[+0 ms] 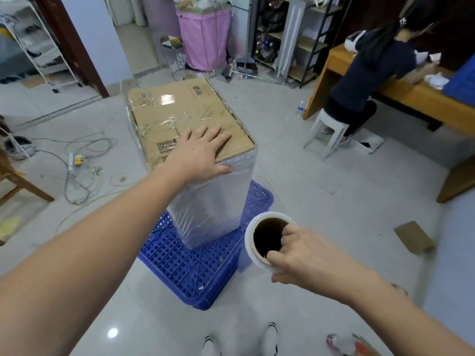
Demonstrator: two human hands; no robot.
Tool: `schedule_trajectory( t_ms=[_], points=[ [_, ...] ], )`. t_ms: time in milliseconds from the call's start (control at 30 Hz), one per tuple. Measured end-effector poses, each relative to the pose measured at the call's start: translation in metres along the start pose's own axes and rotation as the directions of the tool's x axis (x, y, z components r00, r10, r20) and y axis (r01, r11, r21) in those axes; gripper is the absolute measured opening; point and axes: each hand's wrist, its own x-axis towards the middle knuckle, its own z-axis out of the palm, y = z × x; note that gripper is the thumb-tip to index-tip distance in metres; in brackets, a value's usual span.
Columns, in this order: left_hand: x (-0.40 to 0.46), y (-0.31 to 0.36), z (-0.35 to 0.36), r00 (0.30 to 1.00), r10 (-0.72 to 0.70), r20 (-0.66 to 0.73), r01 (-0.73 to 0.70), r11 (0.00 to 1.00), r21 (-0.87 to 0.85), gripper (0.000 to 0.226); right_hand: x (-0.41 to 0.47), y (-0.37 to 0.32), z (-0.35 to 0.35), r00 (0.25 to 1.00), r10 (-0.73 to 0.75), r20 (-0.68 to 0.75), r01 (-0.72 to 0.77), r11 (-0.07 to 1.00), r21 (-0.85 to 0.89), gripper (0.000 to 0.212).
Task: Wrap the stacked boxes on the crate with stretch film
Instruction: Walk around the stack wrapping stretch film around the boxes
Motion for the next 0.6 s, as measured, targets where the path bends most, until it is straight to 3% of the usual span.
schedule_trajectory(
  t_ms=[167, 600],
  points=[
    [-0.004, 0.000, 0.003, 1.000, -0.001, -0.019, 0.001, 1.000, 0.002, 0.097, 0.019, -0.037, -0.008, 0.995, -0.101, -0.008, 0.101, 0.995, -0.008, 0.033],
    [-0.008, -0.002, 0.003, 1.000, 0.000, -0.024, 0.000, 1.000, 0.013, 0.097, 0.028, -0.042, -0.023, 0.983, -0.152, -0.102, 0.154, 0.988, 0.016, 0.034]
  ],
)
